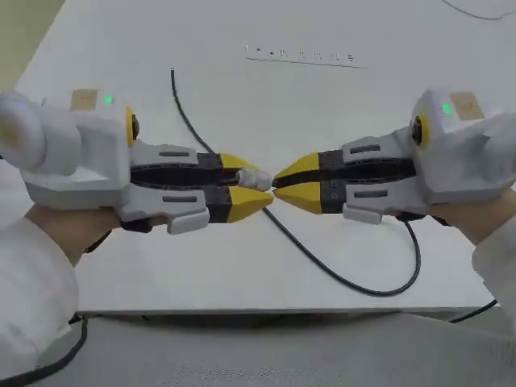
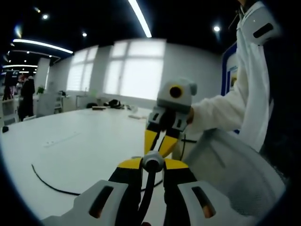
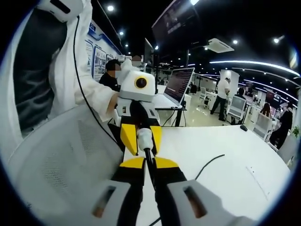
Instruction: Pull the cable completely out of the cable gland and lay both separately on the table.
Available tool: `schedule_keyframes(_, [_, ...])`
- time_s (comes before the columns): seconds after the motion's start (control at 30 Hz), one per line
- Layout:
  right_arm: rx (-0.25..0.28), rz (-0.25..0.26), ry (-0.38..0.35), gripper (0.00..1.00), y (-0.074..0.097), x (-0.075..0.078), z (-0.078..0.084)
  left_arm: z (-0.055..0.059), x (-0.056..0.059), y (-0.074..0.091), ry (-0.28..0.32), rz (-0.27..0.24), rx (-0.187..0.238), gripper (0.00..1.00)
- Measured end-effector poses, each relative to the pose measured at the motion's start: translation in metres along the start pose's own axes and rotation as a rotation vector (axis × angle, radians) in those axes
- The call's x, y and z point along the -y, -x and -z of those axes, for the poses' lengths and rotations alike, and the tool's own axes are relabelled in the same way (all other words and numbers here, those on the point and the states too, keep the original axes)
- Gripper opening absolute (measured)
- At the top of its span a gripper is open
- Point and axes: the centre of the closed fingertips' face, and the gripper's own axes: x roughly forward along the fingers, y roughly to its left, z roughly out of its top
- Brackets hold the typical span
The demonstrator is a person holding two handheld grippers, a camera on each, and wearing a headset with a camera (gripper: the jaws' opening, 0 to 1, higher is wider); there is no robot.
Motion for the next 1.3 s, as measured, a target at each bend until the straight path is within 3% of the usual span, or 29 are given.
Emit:
schedule_keyframes(0.2, [0.007, -0.003, 0.022, 0.03, 0.007, -0.001, -0.010, -0.010, 0.000, 0.003, -0.009, -0.016, 0.026, 0.17])
schedule_keyframes(0.47, [0.006, 0.032, 0.036, 0.03, 0.028, 0.009, -0.016, -0.030, -0.001, 0.023, -0.018, -0.065, 0.054, 0.17])
schedule_keyframes(0.57, [0.002, 0.045, 0.034, 0.02, 0.035, 0.011, -0.013, -0.038, 0.000, 0.030, -0.026, -0.094, 0.066, 0.17])
schedule_keyframes(0.93, [0.008, 0.082, 0.013, 0.02, 0.046, 0.014, -0.005, -0.049, 0.005, 0.047, -0.036, -0.161, 0.056, 0.17])
schedule_keyframes(1.3, [-0.002, 0.145, 0.005, 0.03, 0.057, 0.012, -0.012, -0.061, 0.013, 0.041, -0.045, -0.139, 0.046, 0.17])
